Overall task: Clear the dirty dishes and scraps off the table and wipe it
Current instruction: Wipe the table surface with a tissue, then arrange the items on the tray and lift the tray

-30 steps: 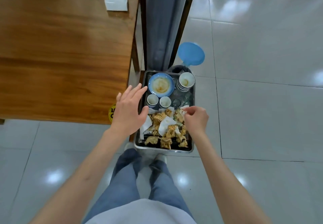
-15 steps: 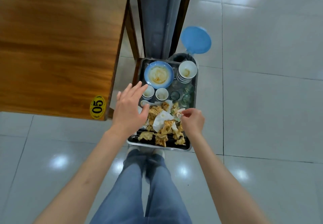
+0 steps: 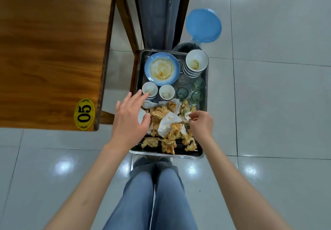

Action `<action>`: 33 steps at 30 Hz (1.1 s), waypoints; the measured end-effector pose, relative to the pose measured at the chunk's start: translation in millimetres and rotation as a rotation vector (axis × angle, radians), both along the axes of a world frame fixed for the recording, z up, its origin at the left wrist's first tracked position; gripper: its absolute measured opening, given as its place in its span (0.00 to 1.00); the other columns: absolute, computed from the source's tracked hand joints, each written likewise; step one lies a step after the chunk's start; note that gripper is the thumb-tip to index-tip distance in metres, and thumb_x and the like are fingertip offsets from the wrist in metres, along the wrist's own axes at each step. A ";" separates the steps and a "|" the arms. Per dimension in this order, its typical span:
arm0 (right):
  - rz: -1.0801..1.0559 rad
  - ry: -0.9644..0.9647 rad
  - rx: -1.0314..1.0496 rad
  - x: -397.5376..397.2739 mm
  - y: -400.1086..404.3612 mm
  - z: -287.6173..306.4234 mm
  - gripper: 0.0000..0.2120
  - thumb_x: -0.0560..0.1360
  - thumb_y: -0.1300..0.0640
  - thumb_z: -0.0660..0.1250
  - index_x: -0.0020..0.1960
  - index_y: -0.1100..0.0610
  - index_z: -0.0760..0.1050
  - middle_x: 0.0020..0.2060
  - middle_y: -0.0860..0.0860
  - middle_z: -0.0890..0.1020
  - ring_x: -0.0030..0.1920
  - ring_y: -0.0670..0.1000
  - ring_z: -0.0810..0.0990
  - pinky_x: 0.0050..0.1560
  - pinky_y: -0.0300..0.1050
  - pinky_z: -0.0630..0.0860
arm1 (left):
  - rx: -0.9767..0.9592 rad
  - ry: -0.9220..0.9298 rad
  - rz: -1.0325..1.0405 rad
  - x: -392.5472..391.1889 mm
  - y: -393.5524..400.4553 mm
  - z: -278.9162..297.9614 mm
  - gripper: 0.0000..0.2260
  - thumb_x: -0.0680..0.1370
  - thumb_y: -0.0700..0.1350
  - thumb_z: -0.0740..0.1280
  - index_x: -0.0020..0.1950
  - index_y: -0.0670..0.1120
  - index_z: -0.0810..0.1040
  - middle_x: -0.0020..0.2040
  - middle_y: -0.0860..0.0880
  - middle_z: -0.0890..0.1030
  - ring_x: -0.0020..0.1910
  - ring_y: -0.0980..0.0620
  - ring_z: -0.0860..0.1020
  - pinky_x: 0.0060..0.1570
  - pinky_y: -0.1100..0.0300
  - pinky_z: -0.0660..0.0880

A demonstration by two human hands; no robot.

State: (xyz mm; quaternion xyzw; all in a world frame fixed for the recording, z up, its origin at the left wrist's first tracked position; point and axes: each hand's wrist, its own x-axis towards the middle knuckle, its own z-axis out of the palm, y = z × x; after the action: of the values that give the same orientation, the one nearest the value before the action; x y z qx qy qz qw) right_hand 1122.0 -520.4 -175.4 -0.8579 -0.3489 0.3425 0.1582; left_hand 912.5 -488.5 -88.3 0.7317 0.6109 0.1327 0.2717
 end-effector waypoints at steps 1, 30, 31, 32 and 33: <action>0.010 0.002 -0.004 -0.2 0.7 5.7 0.11 0.71 0.67 0.66 0.50 0.57 0.82 0.47 0.52 0.83 0.47 0.51 0.79 0.49 0.44 0.77 | -0.001 0.001 0.006 -3.2 0.8 5.9 0.25 0.76 0.44 0.65 0.72 0.51 0.66 0.74 0.51 0.65 0.75 0.49 0.57 0.71 0.48 0.47; 0.264 -0.117 0.334 -262.6 378.1 166.6 0.24 0.71 0.52 0.73 0.65 0.56 0.73 0.60 0.53 0.79 0.60 0.52 0.77 0.57 0.46 0.75 | 0.177 0.108 0.011 -280.0 360.4 124.5 0.28 0.75 0.51 0.68 0.74 0.51 0.64 0.74 0.51 0.64 0.75 0.48 0.57 0.73 0.45 0.49; 0.239 -0.131 0.345 -263.2 391.2 164.8 0.25 0.71 0.52 0.72 0.65 0.56 0.73 0.60 0.53 0.79 0.59 0.53 0.77 0.56 0.46 0.75 | 0.178 0.113 -0.008 -279.7 376.8 118.7 0.28 0.75 0.52 0.68 0.74 0.51 0.64 0.74 0.51 0.64 0.75 0.48 0.57 0.73 0.44 0.49; 0.213 -0.146 0.355 -262.6 403.5 163.4 0.25 0.71 0.52 0.72 0.65 0.57 0.73 0.60 0.53 0.78 0.59 0.53 0.77 0.57 0.46 0.75 | 0.178 0.118 -0.023 -277.8 392.8 112.2 0.28 0.75 0.52 0.67 0.74 0.51 0.63 0.74 0.51 0.64 0.75 0.47 0.57 0.73 0.44 0.49; 0.188 -0.163 0.364 -261.0 415.1 162.0 0.25 0.71 0.52 0.72 0.66 0.57 0.72 0.61 0.54 0.78 0.60 0.53 0.77 0.57 0.47 0.74 | 0.178 0.126 -0.033 -274.2 408.1 105.1 0.28 0.75 0.53 0.67 0.74 0.52 0.63 0.74 0.51 0.64 0.75 0.47 0.57 0.73 0.44 0.49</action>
State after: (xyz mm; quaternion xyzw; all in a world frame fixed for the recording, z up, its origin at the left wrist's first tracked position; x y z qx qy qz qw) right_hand 861.0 -105.3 -13.4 -0.8038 -0.4948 0.2168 0.2490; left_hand 638.3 -80.4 16.7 0.7699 0.6003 0.1357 0.1688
